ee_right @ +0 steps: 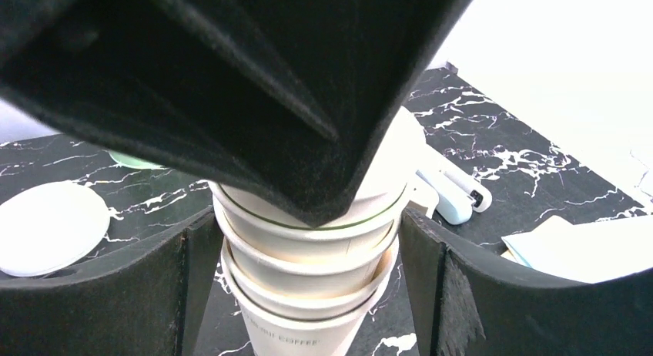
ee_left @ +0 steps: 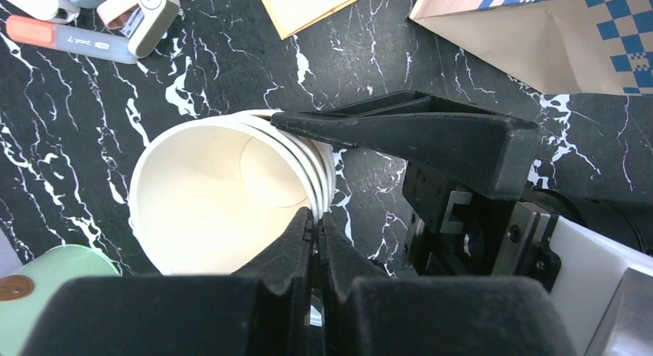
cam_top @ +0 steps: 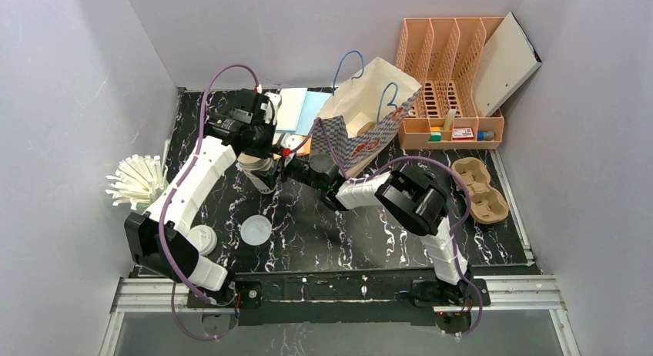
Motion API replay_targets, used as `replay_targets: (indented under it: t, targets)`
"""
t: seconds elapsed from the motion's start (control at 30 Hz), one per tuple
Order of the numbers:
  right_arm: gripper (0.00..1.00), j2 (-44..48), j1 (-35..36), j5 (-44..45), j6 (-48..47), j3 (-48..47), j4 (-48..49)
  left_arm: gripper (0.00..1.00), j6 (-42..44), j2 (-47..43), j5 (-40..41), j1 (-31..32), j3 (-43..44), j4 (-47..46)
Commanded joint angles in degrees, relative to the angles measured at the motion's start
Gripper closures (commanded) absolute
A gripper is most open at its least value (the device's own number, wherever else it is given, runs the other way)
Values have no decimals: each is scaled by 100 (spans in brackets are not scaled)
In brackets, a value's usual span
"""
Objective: Pack the takeout coffee
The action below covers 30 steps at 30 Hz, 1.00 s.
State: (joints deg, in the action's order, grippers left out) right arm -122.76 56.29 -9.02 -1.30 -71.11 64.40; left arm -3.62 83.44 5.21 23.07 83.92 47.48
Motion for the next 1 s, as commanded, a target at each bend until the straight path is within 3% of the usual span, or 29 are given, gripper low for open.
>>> replay_targets:
  t: [0.0, 0.33, 0.43, 0.57, 0.97]
  targets:
    - [29, -150, 13, -21, -55, 10, -455, 100, -29, -443, -234, 65, 533, 27]
    - [30, -74, 21, -20, -28, 212, -424, 100, -36, -467, -308, 66, 484, 42]
    - [17, 53, 14, -4, -3, 270, -426, 100, -34, -484, -318, 66, 374, 13]
    - [14, 209, 14, -3, -17, 265, -465, 100, -43, -491, -282, 66, 351, 2]
    - [9, 382, 18, -7, -90, 155, -615, 100, 230, -549, 465, 66, 1918, 729]
